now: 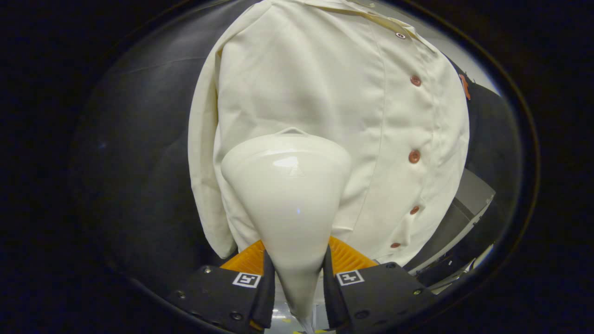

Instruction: Iron the clothes twice with a garment steamer, once on the left side and once on the right side.

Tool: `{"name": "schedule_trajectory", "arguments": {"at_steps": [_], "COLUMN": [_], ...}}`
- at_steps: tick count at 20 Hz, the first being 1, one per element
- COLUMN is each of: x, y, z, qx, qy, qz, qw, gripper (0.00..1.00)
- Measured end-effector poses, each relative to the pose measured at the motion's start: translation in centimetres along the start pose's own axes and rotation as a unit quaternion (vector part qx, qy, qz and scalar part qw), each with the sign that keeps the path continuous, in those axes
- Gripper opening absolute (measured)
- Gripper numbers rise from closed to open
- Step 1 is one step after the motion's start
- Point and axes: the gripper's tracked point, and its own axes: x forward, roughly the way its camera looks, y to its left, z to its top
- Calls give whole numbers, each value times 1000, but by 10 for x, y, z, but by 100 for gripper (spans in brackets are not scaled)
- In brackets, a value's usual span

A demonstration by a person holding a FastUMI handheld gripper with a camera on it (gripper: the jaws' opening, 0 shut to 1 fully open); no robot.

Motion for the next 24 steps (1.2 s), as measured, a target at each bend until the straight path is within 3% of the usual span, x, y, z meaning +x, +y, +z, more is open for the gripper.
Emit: {"name": "schedule_trajectory", "arguments": {"at_steps": [13, 18, 24], "x": [53, 56, 44], "y": [3, 1, -4], "z": [-119, -136, -114], "qx": [-13, -17, -19], "qy": [97, 117, 80], "qz": [-2, 18, 68], "qw": [995, 993, 994], "gripper": [45, 45, 45]}}
